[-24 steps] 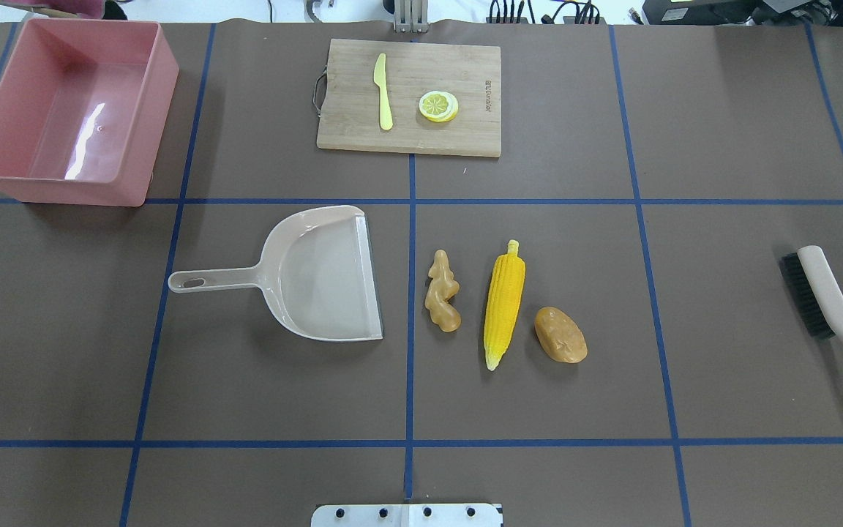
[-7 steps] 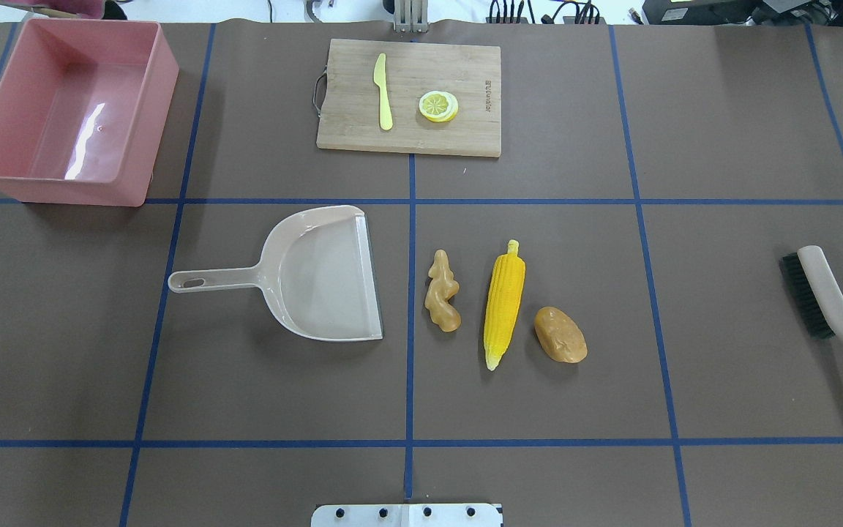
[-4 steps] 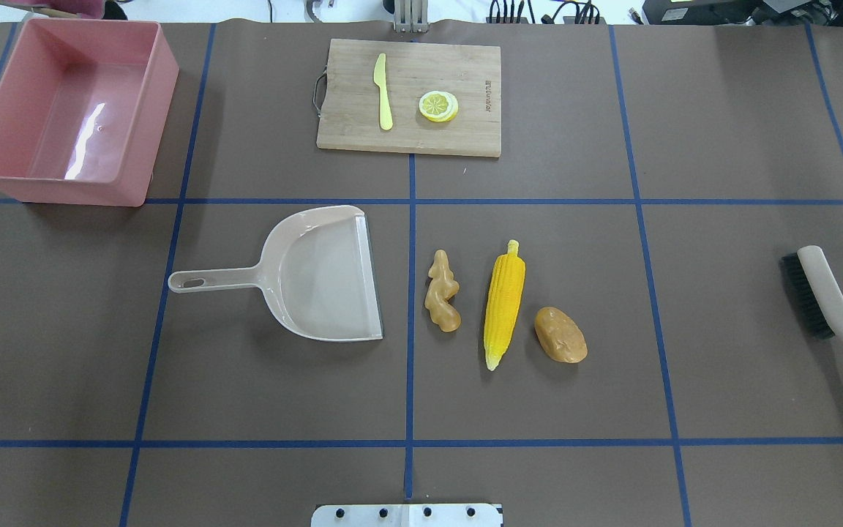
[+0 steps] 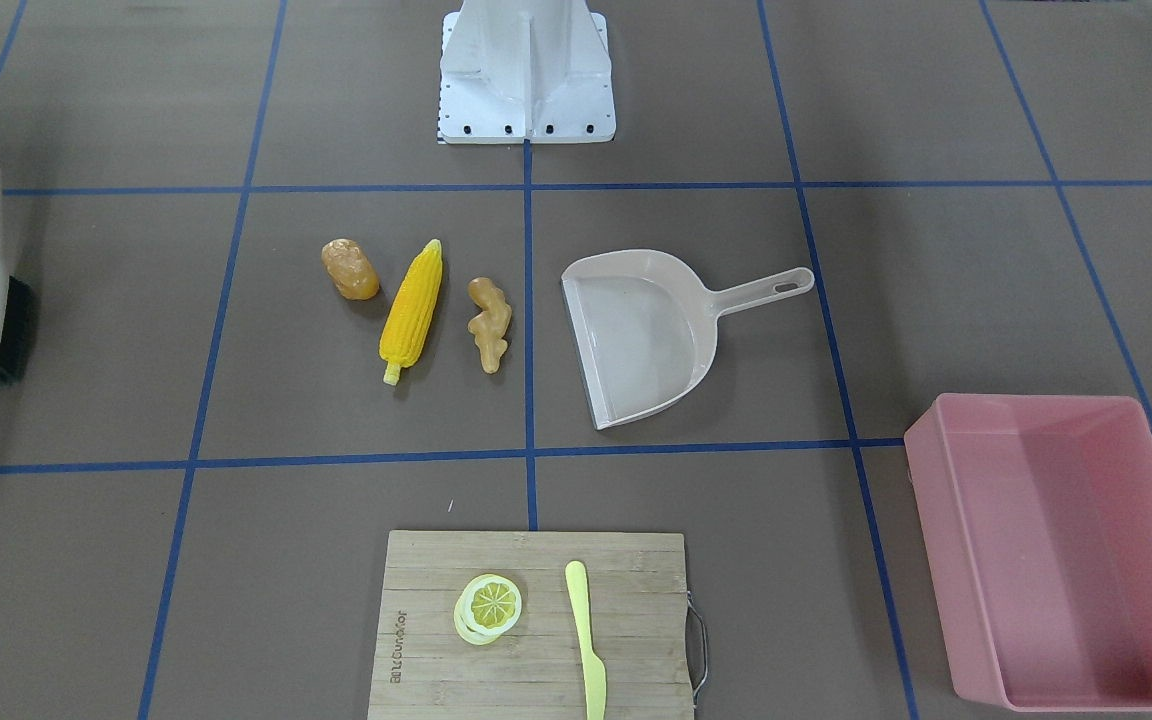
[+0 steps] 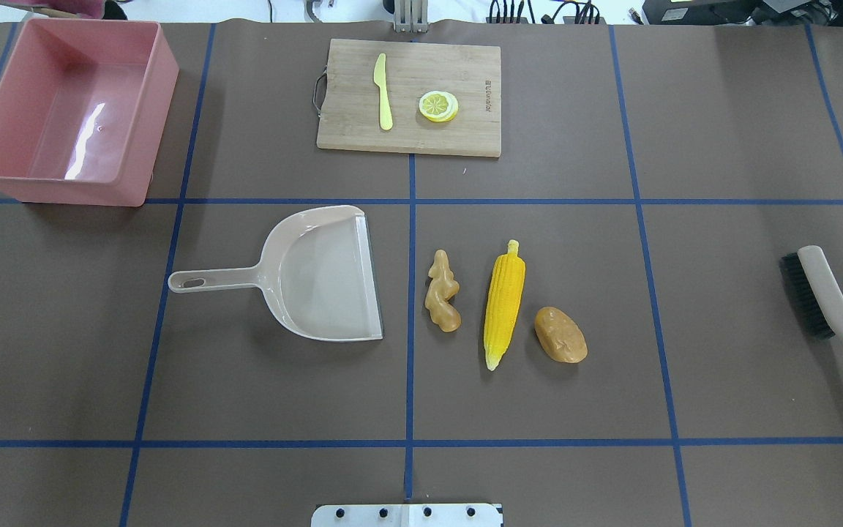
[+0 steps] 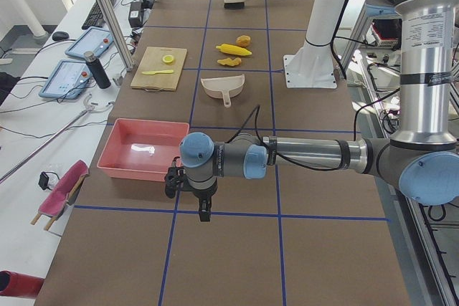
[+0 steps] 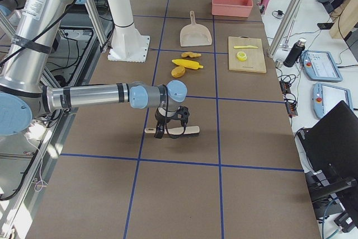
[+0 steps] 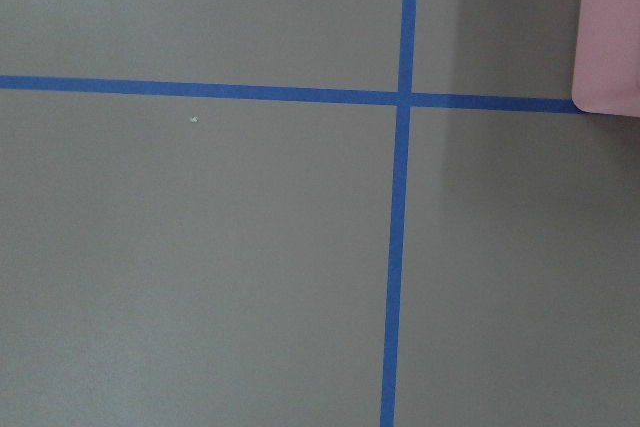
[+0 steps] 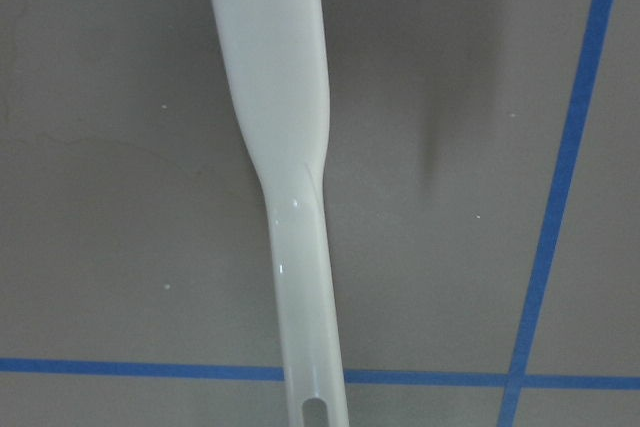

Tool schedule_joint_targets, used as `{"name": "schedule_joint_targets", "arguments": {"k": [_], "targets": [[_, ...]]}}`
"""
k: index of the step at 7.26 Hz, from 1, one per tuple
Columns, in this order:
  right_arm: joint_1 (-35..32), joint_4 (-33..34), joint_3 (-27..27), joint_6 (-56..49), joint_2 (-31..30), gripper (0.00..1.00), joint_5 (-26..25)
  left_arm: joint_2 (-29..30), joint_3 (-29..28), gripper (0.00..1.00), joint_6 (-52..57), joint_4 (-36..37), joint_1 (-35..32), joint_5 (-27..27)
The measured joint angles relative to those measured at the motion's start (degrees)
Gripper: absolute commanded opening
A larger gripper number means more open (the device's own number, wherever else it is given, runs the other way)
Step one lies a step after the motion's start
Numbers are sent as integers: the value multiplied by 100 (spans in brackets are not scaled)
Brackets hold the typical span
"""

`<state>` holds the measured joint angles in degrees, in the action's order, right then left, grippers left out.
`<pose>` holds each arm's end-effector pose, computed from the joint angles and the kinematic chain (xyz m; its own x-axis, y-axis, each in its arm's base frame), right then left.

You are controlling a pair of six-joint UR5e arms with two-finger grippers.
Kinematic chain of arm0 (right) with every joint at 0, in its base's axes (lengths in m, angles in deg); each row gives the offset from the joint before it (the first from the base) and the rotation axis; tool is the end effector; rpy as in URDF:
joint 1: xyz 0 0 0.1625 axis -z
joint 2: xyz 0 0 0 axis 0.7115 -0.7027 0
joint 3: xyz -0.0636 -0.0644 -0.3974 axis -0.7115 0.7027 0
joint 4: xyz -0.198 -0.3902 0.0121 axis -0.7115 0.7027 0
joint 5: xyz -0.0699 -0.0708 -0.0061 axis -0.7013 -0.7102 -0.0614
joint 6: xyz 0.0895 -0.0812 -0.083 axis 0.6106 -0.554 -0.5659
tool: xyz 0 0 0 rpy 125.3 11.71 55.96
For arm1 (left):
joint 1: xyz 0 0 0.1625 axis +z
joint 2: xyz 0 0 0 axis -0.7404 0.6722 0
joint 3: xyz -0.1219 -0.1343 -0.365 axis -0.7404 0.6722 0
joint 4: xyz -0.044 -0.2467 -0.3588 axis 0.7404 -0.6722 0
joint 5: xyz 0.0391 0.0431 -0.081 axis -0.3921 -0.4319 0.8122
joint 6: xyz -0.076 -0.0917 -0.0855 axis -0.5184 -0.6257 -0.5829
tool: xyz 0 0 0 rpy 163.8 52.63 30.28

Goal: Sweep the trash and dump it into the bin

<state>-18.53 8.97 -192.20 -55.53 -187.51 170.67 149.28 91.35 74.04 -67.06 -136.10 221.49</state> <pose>-0.1393 -0.3471 0.6256 0.7233 -0.0383 0.6895 0.2510 0.9447 -0.2109 -0.0179 -0.4904 0.6626 0.7227 -0.0499 -0.6893 0.0396 0.9987 -0.0307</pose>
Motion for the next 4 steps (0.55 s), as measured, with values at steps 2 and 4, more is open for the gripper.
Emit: {"name": "schedule_joint_targets", "arguments": {"k": [2,4], "targets": [[167,0,243,30,2,99,-18,41,12,99,5,8,-2,-6],[242,1,511,57,119,99,43,118,237,99,2,143,-3,-18]]}}
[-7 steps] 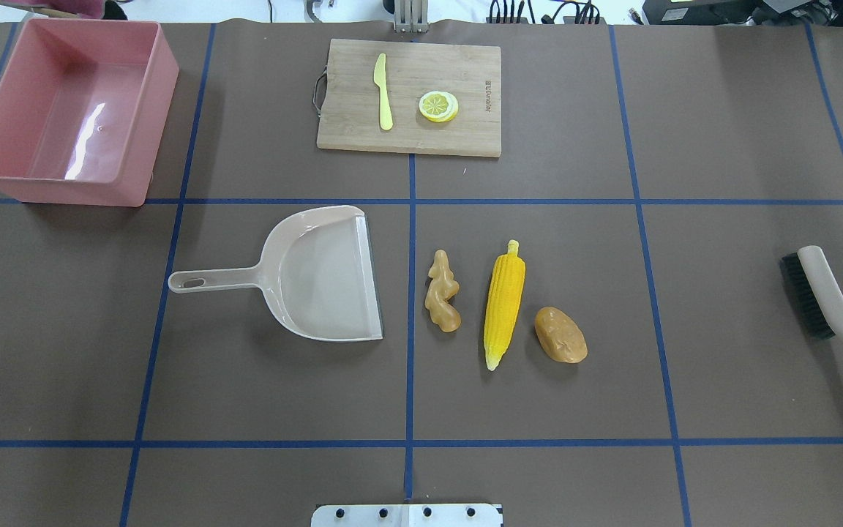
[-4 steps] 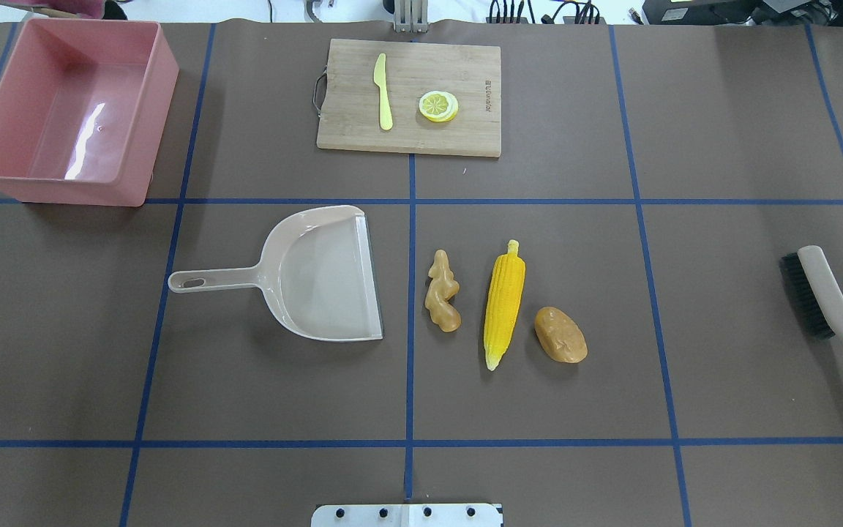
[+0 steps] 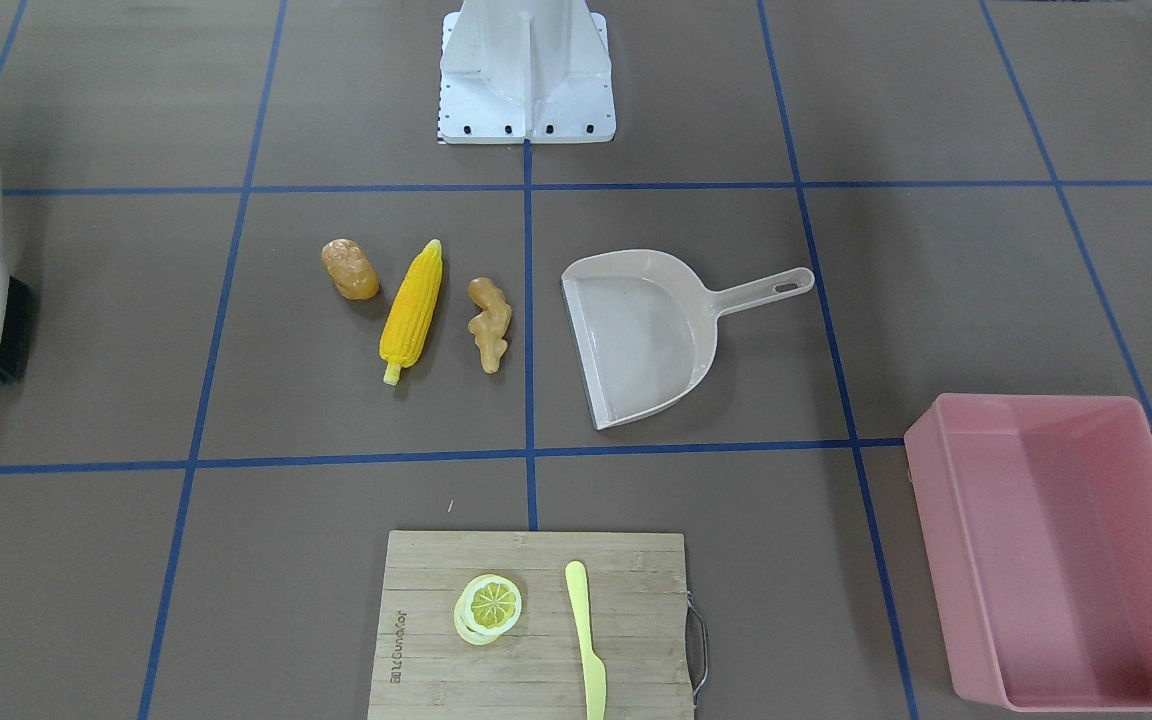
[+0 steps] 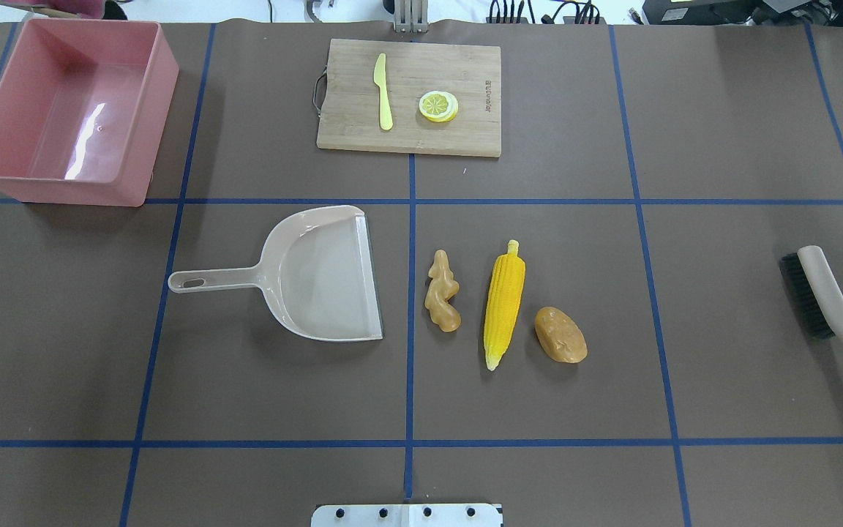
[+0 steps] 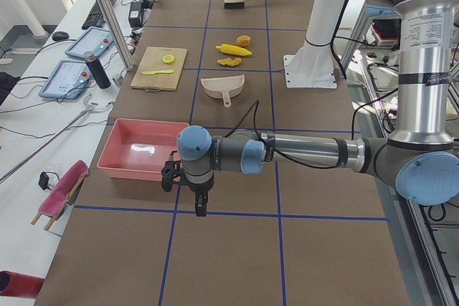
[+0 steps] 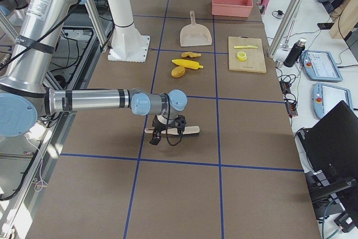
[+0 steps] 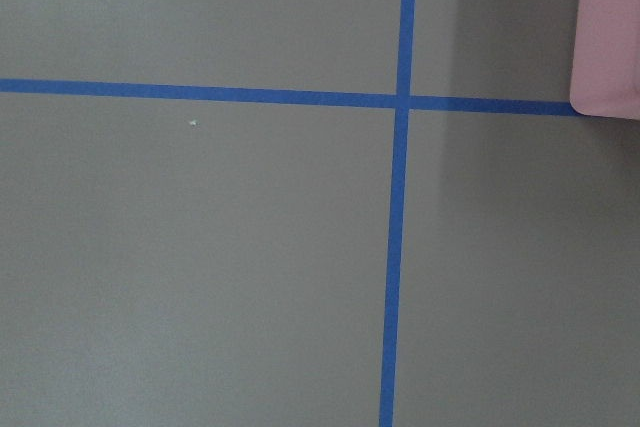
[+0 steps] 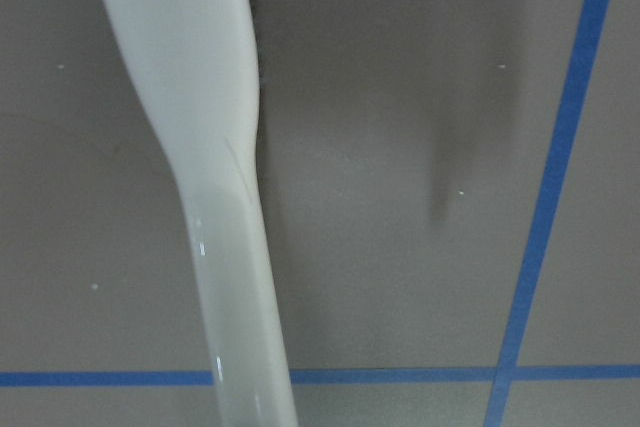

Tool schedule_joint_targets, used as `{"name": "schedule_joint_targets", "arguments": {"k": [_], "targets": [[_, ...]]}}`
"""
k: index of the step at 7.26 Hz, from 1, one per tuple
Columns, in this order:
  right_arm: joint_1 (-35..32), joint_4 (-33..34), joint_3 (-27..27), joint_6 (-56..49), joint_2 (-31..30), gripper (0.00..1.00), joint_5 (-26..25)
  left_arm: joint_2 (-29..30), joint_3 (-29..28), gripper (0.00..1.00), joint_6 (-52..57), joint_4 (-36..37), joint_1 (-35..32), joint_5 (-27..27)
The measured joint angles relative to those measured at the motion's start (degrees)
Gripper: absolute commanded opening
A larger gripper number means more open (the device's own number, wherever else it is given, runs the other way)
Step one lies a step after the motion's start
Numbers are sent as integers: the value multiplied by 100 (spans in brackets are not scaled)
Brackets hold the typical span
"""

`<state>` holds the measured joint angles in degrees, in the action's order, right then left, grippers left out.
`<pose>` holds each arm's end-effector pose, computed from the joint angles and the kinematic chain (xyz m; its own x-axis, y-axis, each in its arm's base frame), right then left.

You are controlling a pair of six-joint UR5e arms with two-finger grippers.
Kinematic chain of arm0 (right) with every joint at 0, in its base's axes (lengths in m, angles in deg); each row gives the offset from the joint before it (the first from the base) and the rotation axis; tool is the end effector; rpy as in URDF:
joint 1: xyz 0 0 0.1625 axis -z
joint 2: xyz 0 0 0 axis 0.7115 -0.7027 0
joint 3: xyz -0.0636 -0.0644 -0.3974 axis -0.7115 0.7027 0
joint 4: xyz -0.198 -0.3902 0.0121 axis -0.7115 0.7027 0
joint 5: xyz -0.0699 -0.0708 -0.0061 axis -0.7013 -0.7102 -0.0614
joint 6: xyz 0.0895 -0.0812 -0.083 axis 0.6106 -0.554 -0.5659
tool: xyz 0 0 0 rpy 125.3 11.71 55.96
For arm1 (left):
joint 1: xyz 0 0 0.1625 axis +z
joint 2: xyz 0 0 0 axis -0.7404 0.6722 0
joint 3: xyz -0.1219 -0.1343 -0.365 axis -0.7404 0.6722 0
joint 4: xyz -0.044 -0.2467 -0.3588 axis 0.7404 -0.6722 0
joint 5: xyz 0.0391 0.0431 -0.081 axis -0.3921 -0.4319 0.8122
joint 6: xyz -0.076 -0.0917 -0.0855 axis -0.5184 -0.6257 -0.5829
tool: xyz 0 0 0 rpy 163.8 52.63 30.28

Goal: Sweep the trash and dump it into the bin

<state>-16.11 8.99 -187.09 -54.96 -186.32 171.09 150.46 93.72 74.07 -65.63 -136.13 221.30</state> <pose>-0.1551 -0.3417 0.6627 0.7418 -0.0158 0.6704 0.2765 0.9180 -0.2843 -0.0182 -0.5012 0.6338 0.7243 -0.0243 -0.6891 0.0400 0.9992 0.0068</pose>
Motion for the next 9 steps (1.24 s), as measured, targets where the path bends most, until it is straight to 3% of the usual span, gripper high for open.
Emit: {"name": "schedule_joint_targets", "arguments": {"k": [3,4,5,8,9], "targets": [[239,5,217,236,306,97,18,559,424,100,20,804,91,-14],[305,2,252,259,344,91,15,823,478,100,30,958,246,-13],[354,0,298,263,369,80,14,1000,598,100,39,1019,471,-15],[411,-1,393,260,391,23,27,1489,857,100,42,1065,1189,-13],[416,-2,397,259,404,10,28,1654,861,100,41,1112,1462,-13]]}}
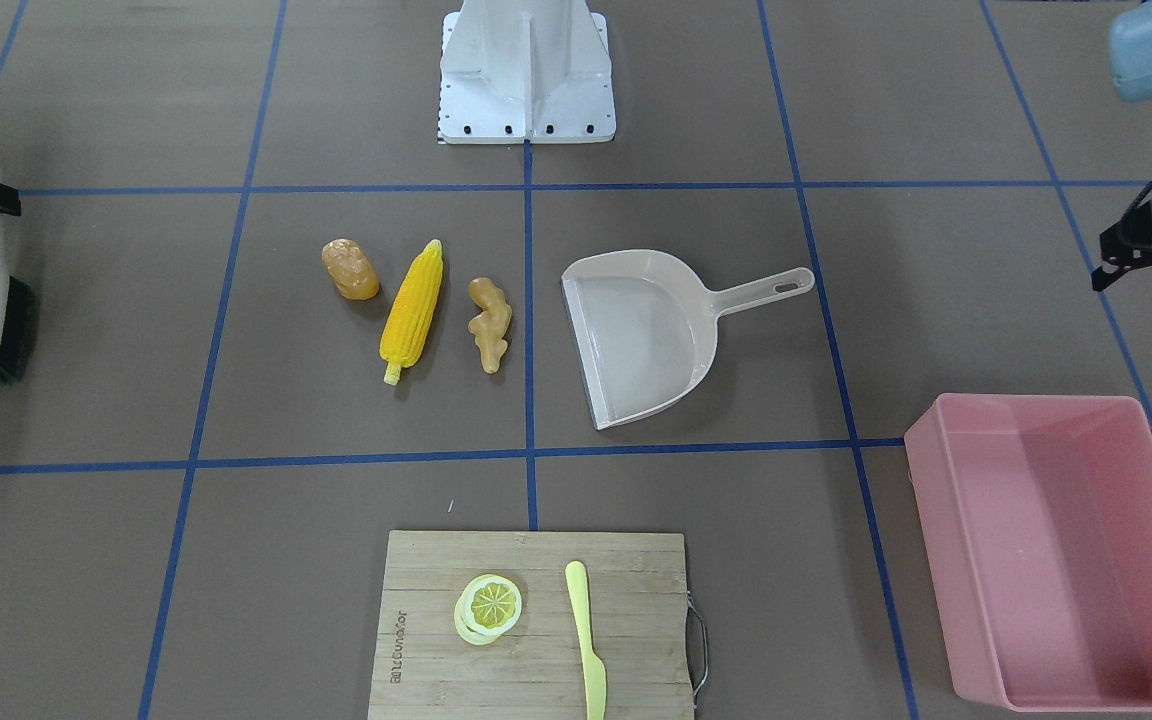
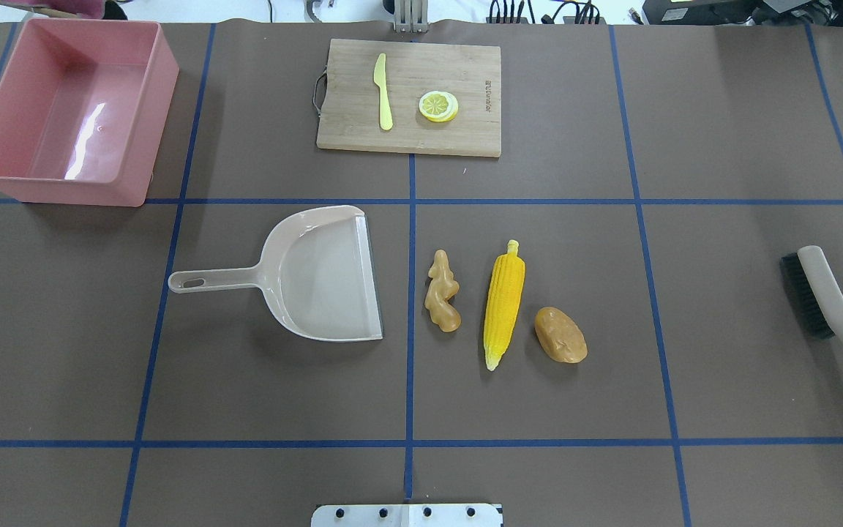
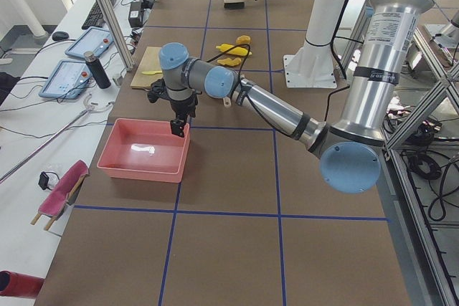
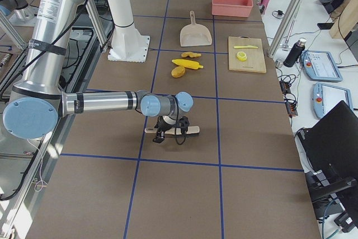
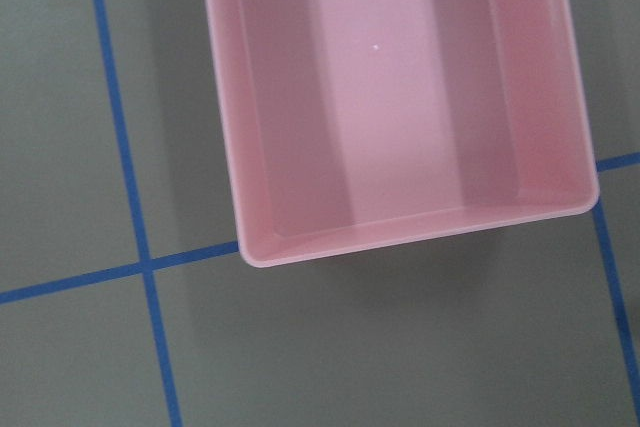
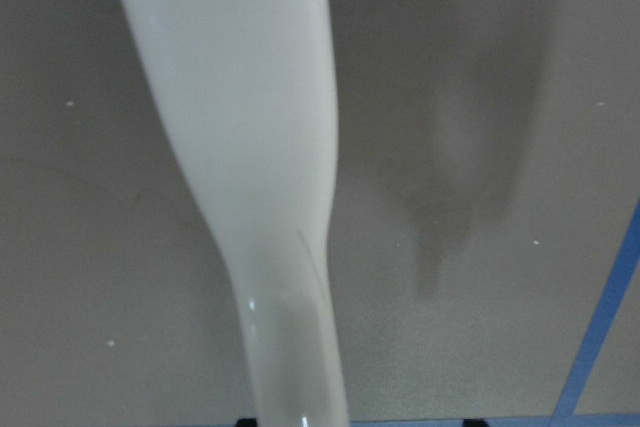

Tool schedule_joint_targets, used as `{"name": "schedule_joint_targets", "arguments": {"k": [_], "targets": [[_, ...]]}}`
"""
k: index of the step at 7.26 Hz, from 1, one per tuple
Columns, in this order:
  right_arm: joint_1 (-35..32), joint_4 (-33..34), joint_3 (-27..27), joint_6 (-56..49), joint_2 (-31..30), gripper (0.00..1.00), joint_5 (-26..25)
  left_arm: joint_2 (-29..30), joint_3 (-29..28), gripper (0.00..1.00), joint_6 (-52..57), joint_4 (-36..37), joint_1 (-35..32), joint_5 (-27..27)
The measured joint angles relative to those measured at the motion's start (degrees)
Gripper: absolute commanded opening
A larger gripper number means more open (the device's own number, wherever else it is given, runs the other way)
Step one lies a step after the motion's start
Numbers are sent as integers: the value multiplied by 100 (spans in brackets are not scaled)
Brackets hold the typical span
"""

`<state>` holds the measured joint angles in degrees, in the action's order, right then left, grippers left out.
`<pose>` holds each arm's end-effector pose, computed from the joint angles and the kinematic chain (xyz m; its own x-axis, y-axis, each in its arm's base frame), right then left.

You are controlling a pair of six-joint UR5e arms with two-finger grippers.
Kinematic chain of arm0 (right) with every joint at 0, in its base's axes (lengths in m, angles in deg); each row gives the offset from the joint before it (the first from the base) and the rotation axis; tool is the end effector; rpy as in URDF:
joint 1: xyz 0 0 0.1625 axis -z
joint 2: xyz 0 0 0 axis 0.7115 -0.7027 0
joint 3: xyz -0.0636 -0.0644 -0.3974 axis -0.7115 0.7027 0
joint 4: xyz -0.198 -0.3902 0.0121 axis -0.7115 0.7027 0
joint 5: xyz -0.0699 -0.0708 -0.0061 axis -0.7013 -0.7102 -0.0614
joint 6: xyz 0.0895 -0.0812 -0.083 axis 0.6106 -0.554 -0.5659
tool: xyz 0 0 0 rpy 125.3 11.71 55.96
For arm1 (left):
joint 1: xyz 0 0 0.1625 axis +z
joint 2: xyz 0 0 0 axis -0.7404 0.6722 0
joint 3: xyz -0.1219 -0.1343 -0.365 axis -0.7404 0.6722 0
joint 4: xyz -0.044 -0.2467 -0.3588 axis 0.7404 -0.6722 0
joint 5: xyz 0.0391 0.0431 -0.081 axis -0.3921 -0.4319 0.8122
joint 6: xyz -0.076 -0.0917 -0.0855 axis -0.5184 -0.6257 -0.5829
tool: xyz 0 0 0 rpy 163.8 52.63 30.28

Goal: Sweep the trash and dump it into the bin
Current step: 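Reach the left gripper to the beige dustpan handle while the right gripper grasps the brush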

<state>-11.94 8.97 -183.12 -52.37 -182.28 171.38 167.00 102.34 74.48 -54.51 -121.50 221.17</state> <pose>-0.1949 -0.3525 0.6700 0.7501 -0.0280 0.6607 0.3101 0.8974 -0.3140 0.1321 -0.5697 0.4212 0.6599 0.3279 -0.6761 -0.2094 0.9444 0.2536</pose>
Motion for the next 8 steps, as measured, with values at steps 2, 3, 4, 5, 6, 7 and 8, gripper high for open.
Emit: {"name": "schedule_joint_targets", "arguments": {"k": [2,3,4,5,6,7,8], "targets": [[12,4,4,5,39,0,2,331,246,100,4,414,312,-4],[15,6,4,4,50,0,1,416,498,100,14,559,486,-25],[15,3,3,-2,78,0,-1,475,759,99,21,609,792,-50],[-2,5,-26,-5,147,0,0,538,998,99,24,626,1299,-150],[-92,11,-142,-11,219,0,-9,604,1222,99,28,628,1875,-407],[-268,9,-283,-32,259,0,-15,642,1425,99,34,627,2333,-674],[-431,-1,-398,-54,318,0,6,661,1594,99,106,600,2652,-903]]}}
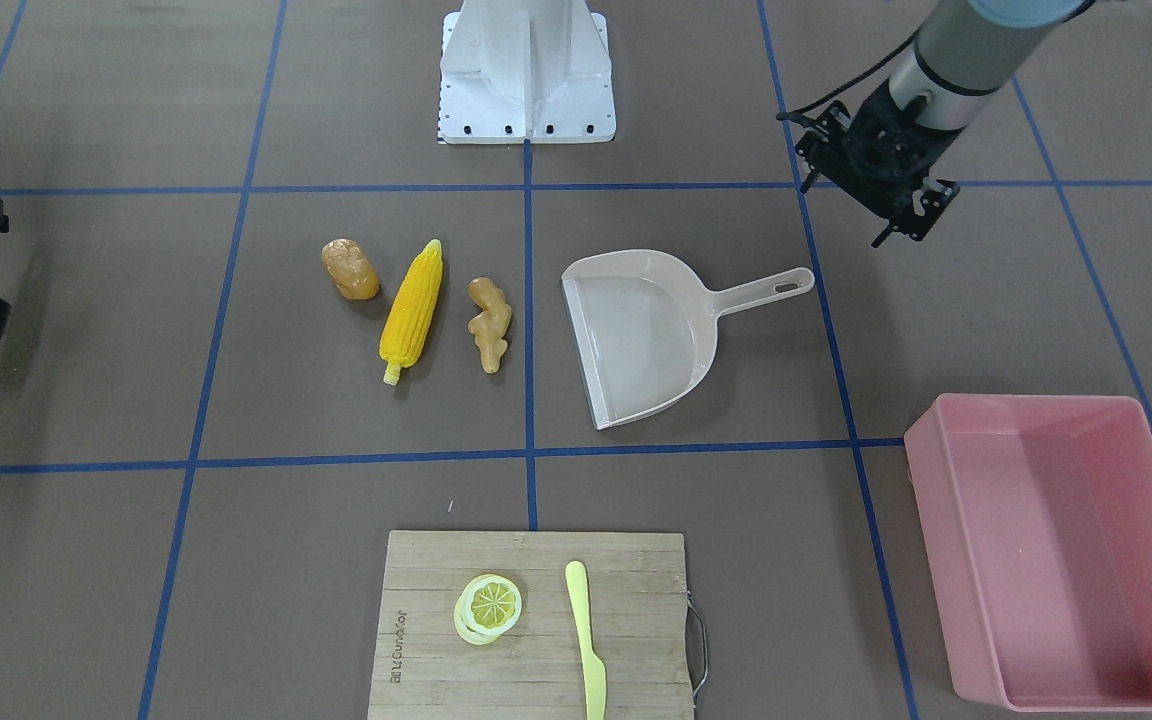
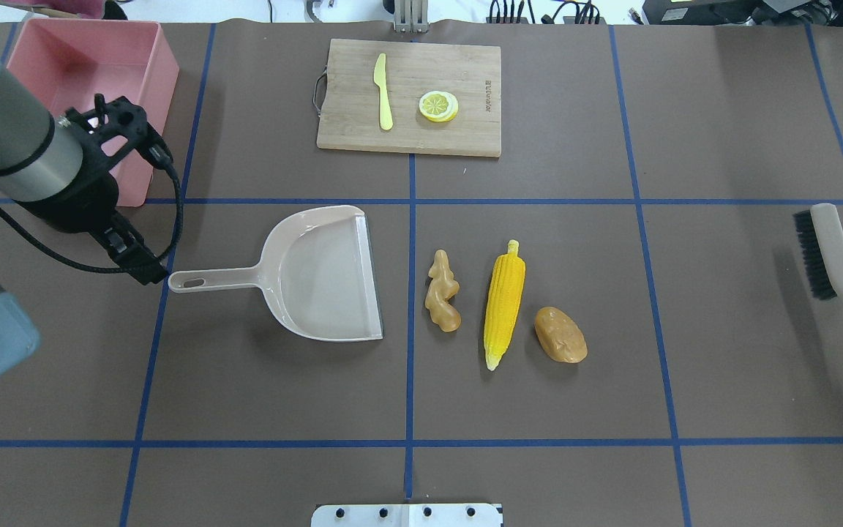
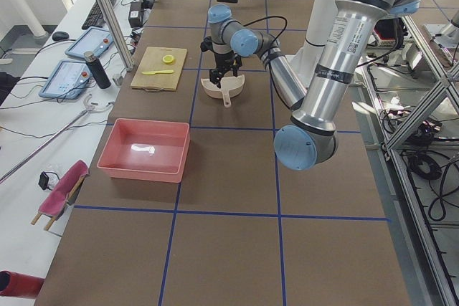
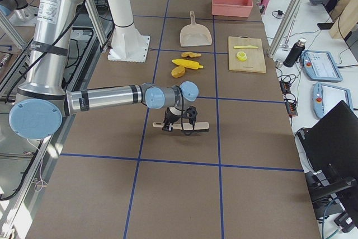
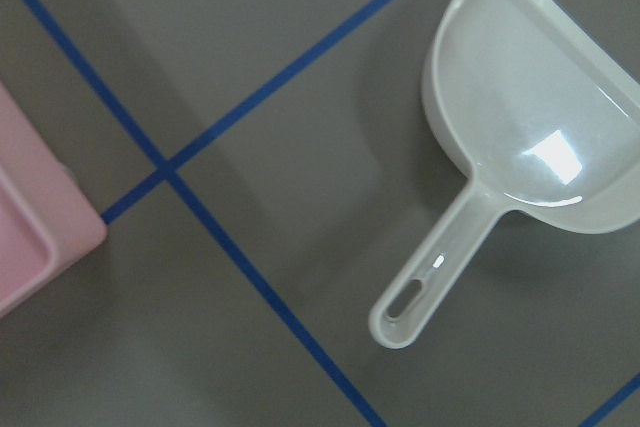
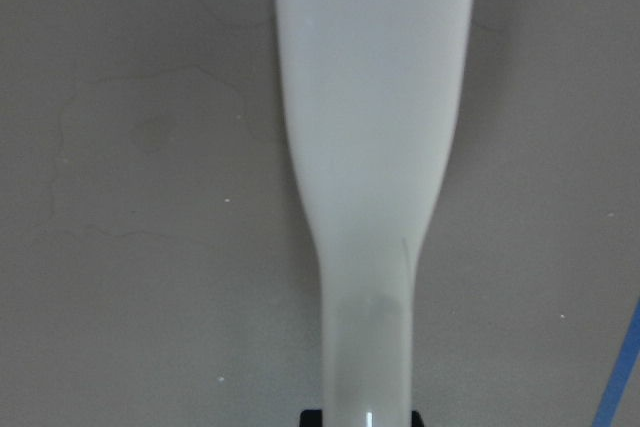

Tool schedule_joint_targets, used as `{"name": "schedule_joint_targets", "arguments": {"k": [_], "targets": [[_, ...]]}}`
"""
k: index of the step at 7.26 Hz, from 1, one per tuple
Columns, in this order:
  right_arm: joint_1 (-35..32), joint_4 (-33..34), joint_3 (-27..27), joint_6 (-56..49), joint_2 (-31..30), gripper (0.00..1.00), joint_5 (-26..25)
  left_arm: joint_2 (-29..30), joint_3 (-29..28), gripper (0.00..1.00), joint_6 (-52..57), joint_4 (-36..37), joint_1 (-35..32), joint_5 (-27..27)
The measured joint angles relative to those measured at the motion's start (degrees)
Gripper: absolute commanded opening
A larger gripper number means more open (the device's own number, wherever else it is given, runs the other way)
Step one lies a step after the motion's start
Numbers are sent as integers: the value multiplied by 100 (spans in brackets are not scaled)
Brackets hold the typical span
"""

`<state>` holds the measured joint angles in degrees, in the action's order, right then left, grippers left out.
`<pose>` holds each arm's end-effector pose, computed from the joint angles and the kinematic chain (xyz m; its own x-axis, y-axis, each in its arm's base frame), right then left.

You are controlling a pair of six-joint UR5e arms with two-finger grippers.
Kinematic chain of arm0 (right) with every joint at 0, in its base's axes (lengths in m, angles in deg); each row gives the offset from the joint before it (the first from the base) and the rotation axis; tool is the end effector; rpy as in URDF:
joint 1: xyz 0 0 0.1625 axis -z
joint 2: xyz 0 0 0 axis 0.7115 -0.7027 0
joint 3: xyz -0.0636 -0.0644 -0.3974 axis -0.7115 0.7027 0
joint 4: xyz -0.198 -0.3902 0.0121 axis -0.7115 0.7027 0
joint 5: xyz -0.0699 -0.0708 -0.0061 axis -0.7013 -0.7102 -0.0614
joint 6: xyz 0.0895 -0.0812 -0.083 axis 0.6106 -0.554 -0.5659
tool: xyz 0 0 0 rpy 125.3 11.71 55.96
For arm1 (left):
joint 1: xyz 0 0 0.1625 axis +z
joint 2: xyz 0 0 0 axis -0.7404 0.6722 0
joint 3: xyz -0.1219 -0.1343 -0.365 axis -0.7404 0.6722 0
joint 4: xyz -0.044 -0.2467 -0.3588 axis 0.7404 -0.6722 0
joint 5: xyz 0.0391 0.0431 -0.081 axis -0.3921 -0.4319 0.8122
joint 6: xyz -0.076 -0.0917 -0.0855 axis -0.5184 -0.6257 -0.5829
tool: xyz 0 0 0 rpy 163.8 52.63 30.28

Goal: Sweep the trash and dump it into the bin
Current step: 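Reach the left gripper to the beige dustpan handle while the right gripper grasps the brush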

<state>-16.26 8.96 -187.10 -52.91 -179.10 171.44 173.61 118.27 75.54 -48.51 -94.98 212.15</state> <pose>-0.1832 -0.3945 0.6109 0.7064 -0.0552 0.7057 0.2637 0.9457 -0.1900 0.3326 -0.4341 0.2576 0.4264 0.7532 -0.5008 -0.5304 0.6567 0.5361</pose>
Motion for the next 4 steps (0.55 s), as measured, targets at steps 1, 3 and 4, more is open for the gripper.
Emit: {"name": "schedule_joint_targets", "arguments": {"k": [1,3,4], "targets": [[-82,-1,-90,8,131,0,-2,6,30,99,284,-157,188,-300],[-165,45,-128,58,407,0,1,13,-445,98,914,-961,390,-813],[-322,56,-129,62,448,0,80,14,-751,98,1150,-1338,475,-892]]}}
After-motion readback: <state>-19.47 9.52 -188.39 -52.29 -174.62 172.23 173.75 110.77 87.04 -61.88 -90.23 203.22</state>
